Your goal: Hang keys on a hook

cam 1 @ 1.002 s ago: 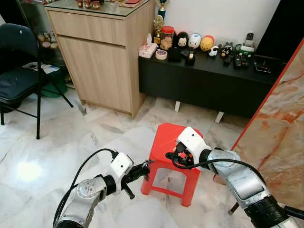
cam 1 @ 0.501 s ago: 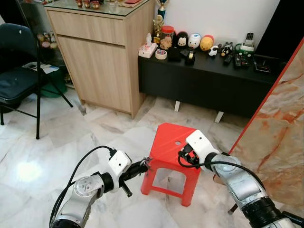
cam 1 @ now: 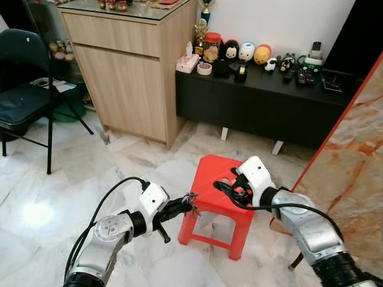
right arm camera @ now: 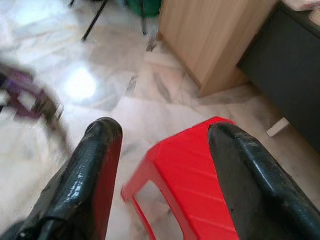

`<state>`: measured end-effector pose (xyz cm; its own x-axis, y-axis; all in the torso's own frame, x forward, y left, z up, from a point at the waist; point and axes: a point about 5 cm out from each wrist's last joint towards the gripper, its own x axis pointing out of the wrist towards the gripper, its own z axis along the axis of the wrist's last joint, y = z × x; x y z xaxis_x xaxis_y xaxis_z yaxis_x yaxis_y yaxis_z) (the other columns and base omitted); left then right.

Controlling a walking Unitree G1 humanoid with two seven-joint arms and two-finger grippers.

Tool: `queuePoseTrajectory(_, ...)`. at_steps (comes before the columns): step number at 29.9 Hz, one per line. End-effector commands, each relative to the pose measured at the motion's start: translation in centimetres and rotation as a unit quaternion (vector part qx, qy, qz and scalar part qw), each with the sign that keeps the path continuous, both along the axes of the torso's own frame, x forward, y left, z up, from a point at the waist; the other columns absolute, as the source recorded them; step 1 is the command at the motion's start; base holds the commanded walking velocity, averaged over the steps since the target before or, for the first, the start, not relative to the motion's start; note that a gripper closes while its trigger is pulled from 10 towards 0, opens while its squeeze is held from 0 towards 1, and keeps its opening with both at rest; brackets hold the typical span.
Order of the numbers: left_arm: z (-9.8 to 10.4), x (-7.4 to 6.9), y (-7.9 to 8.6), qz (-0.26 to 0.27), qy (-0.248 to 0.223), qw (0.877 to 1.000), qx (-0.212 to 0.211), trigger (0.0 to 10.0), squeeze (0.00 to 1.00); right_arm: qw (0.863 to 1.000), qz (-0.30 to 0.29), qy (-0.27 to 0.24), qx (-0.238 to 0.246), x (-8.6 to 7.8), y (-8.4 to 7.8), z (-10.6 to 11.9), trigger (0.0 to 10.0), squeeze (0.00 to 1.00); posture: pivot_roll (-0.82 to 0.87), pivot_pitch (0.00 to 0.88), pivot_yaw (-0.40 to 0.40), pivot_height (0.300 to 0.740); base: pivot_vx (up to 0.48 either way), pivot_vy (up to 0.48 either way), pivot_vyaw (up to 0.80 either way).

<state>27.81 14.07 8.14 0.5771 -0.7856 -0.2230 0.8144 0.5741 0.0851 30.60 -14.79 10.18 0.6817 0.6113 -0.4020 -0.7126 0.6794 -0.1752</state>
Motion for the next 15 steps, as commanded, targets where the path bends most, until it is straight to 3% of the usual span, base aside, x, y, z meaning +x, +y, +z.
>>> queuePoseTrajectory(1, 0.9, 0.1, 0.2, -0.007, -0.004, 1.000, -0.016, 0.0, 0.00, 0.999, 0.033, 0.017, -0.025, -0.8, -0.5, -0.7, 10.0, 0.00, 0.04, 0.051, -0.069, 0.740, 0.000, 0.000, 0.00)
queuePoseTrajectory(4, 1.6, 0.3, 0.4, -0.004, 0.005, 0.999, -0.045, 0.0, 0.00, 0.997, 0.072, 0.022, -0.032, -1.3, -0.7, -0.8, 10.0, 0.00, 0.04, 0.051, -0.068, 0.740, 0.000, 0.000, 0.00)
queuePoseTrajectory(7, 2.3, 0.1, 0.4, -0.024, 0.028, 0.997, -0.073, 0.0, 0.00, 0.994, 0.107, 0.016, 0.005, -1.7, -0.2, -0.2, 10.0, 0.00, 0.04, 0.049, -0.069, 0.740, 0.000, 0.000, 0.00)
queuePoseTrajectory(15, 2.2, -1.0, 0.2, -0.070, 0.069, 0.993, -0.065, 0.0, 0.00, 0.992, 0.124, 0.015, 0.004, -1.6, -0.3, -0.4, 10.0, 0.00, 0.05, 0.048, -0.066, 0.740, 0.000, 0.000, 0.00)
